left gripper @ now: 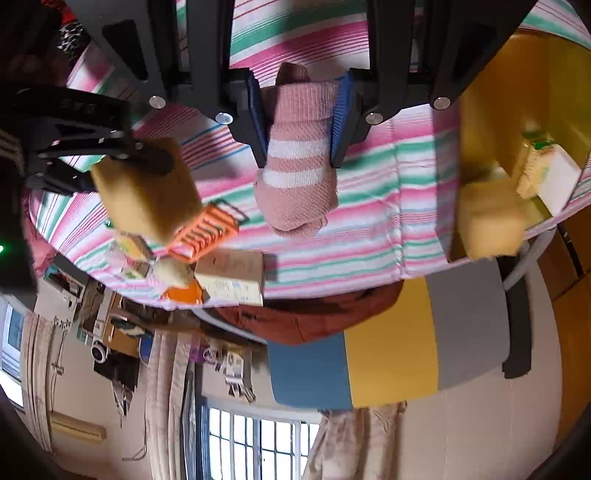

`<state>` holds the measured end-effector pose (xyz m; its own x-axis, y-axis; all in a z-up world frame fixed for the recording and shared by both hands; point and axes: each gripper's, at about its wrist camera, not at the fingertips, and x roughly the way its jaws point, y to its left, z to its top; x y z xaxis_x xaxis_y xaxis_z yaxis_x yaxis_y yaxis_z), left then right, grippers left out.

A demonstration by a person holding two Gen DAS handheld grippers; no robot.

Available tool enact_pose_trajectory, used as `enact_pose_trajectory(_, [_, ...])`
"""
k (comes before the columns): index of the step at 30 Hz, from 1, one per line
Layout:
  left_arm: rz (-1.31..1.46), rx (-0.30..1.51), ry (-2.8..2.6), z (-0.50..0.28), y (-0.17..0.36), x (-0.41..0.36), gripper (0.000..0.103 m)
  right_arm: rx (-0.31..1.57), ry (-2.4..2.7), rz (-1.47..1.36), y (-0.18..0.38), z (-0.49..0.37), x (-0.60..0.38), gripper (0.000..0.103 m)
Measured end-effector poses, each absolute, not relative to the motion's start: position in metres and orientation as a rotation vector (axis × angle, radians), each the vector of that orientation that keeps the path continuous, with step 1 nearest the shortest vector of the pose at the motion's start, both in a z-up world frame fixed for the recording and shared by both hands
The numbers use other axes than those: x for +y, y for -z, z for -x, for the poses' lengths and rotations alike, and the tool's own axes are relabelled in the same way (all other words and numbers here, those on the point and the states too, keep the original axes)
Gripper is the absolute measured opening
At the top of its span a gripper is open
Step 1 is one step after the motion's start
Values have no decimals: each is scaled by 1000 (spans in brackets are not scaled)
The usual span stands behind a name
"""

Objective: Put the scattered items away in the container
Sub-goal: 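Carry the pink sock and yellow sponge with both tools toward the gold tray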

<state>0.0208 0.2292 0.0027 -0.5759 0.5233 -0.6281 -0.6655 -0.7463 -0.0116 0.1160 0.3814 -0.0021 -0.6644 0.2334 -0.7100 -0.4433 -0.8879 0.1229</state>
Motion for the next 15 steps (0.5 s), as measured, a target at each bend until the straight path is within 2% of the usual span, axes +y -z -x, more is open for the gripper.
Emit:
enact_pose_trajectory(7, [794, 236, -2353, -14, -29, 185, 31, 340, -2651, 1040, -13, -89, 344, 74])
enact_pose_trajectory(15, [871, 176, -2535, 27, -38, 86, 31, 288, -2855, 1097, -31, -44, 284, 74])
